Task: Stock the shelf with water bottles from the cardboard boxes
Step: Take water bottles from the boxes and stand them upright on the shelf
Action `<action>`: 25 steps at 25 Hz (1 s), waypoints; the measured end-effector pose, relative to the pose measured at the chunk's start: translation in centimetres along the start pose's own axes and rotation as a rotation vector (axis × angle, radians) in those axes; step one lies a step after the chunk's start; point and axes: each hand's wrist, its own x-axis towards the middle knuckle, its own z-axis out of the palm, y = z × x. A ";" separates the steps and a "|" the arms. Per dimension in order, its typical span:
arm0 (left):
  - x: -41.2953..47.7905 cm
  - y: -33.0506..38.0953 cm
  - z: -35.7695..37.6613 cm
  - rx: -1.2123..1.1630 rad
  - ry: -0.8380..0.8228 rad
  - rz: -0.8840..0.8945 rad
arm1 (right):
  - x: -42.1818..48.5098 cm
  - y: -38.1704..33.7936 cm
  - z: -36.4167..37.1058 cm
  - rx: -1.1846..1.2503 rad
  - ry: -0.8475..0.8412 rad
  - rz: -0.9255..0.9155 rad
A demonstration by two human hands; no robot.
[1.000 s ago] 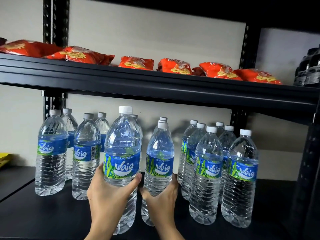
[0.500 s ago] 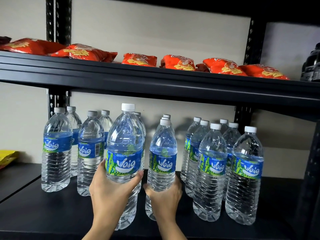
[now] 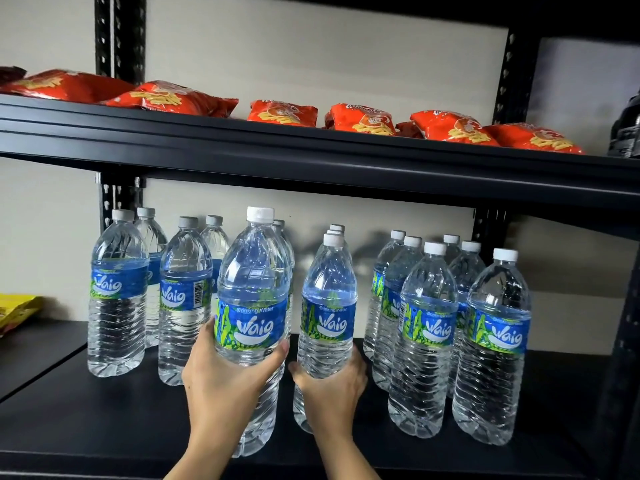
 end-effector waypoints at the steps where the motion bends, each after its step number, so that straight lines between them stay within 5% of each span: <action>1: -0.1 -0.1 -0.1 0.000 -0.003 0.001 | 0.1 0.0 -0.2 -0.009 -0.030 0.010; 8: -0.9 0.0 -0.8 -0.021 -0.027 0.009 | 0.5 2.2 -3.1 -0.246 -0.334 -0.090; 15: -0.4 -1.3 -0.5 -0.010 -0.085 0.025 | 2.2 4.7 -6.7 -0.807 -0.795 -0.175; 25: 2.7 -3.3 2.9 0.040 -0.148 0.026 | 2.6 4.6 -6.8 -0.889 -0.848 -0.179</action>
